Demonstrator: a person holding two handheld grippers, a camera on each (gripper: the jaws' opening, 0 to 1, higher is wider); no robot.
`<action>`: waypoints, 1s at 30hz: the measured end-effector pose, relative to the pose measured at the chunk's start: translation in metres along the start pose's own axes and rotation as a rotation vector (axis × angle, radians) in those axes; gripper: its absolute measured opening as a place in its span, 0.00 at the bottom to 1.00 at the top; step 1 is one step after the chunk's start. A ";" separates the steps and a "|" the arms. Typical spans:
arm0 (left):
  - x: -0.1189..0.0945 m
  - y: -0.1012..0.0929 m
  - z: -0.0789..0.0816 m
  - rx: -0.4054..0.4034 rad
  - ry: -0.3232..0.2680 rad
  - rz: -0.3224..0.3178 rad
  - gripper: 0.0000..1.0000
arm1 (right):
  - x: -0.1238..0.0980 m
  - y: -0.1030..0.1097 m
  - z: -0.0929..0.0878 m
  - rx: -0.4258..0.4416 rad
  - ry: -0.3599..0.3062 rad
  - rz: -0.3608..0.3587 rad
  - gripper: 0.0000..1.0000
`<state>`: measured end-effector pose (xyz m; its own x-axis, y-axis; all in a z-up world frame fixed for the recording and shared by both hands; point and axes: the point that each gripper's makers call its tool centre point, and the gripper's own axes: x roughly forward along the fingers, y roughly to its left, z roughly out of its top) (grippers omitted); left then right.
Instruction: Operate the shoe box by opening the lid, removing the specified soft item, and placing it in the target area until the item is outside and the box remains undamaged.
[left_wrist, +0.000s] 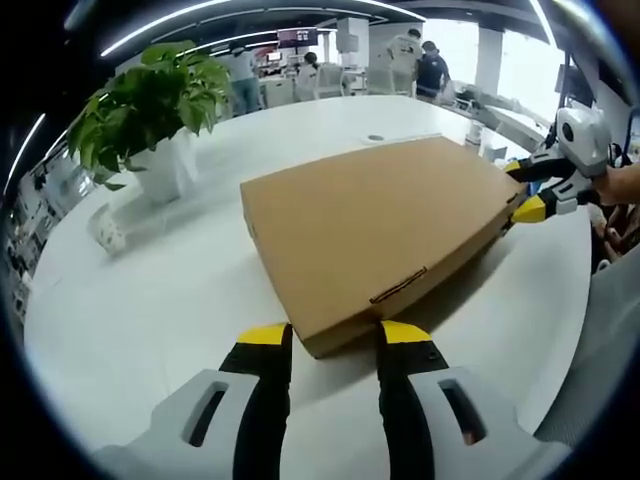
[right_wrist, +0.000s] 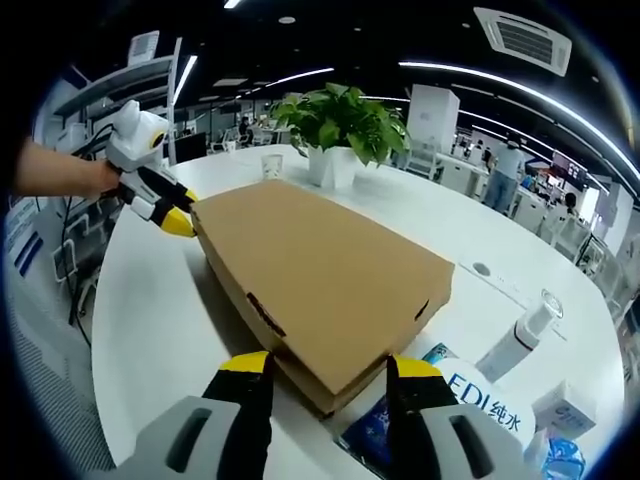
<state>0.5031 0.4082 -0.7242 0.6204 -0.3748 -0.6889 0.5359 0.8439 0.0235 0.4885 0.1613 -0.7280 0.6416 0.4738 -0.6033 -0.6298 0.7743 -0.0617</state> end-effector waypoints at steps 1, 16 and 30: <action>0.000 0.000 0.000 -0.003 0.002 0.000 0.33 | 0.000 0.000 0.000 0.001 0.001 0.000 0.43; -0.015 0.004 -0.003 -0.014 -0.008 0.029 0.41 | -0.018 0.002 0.009 0.012 -0.032 0.005 0.49; -0.050 -0.020 0.010 -0.072 -0.119 0.027 0.50 | -0.057 0.002 0.013 0.006 -0.081 -0.014 0.64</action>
<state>0.4673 0.4055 -0.6829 0.7003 -0.3906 -0.5975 0.4779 0.8783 -0.0140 0.4567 0.1413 -0.6832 0.6841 0.4948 -0.5358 -0.6179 0.7836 -0.0653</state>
